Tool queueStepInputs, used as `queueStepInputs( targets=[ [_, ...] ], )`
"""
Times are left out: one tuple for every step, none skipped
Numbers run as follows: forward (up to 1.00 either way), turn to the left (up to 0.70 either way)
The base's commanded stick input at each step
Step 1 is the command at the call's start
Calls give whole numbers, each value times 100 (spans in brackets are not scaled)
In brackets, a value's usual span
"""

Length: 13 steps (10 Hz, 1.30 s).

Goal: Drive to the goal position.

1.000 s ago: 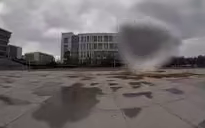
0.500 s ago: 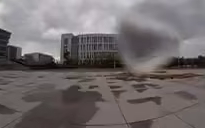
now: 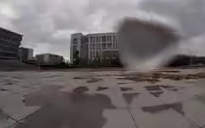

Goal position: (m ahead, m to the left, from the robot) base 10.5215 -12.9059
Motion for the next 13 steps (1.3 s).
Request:
queueStepInputs(
  targets=[
    [70, 1],
    [70, 2],
    [70, 1],
    [70, 0],
    [70, 0],
    [70, 0],
    [70, 0],
    [70, 0],
    [70, 0],
    [70, 0],
    [70, 0],
    [70, 0],
    [70, 0]
  ],
)
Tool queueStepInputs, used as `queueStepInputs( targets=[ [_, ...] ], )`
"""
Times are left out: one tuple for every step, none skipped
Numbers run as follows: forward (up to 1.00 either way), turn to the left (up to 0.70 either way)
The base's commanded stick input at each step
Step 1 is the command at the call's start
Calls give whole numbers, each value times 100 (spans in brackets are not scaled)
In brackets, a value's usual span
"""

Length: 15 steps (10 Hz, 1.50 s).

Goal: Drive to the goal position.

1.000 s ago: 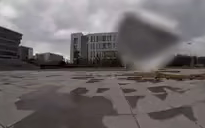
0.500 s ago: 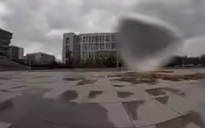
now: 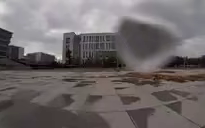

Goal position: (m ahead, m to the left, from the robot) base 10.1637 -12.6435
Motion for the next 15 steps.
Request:
queueStepInputs(
  targets=[
    [70, 0],
    [70, 0],
    [70, 0],
    [70, 0],
    [70, 0],
    [70, 0],
    [70, 0],
    [70, 0],
    [70, 0],
    [70, 0],
    [70, 0],
    [70, 0],
    [70, 0],
    [70, 0],
    [70, 0]
  ],
)
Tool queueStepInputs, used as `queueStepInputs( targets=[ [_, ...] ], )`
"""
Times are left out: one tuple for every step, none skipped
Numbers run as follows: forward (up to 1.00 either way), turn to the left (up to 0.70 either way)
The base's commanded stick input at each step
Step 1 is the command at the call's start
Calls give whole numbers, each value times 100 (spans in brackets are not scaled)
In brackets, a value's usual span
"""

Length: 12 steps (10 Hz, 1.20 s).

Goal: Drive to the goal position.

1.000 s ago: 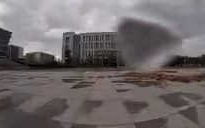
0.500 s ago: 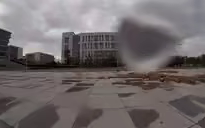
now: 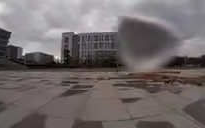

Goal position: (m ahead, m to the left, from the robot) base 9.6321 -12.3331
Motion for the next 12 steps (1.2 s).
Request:
queueStepInputs(
  targets=[
    [70, 0],
    [70, 0],
    [70, 0],
    [70, 0],
    [70, 0],
    [70, 0],
    [70, 0],
    [70, 0],
    [70, 0],
    [70, 0],
    [70, 0],
    [70, 0]
  ],
)
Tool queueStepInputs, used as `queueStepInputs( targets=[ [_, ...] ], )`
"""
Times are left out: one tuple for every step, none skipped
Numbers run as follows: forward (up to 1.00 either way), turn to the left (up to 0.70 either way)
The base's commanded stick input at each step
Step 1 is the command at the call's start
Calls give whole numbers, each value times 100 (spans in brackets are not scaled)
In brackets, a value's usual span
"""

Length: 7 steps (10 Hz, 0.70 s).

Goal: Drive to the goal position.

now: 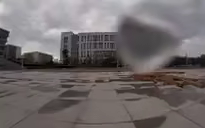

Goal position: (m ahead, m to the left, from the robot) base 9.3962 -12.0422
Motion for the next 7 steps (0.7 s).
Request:
queueStepInputs(
  targets=[
    [70, 0],
    [70, 0],
    [70, 0],
    [70, 0],
    [70, 0],
    [70, 0],
    [70, 0]
  ],
)
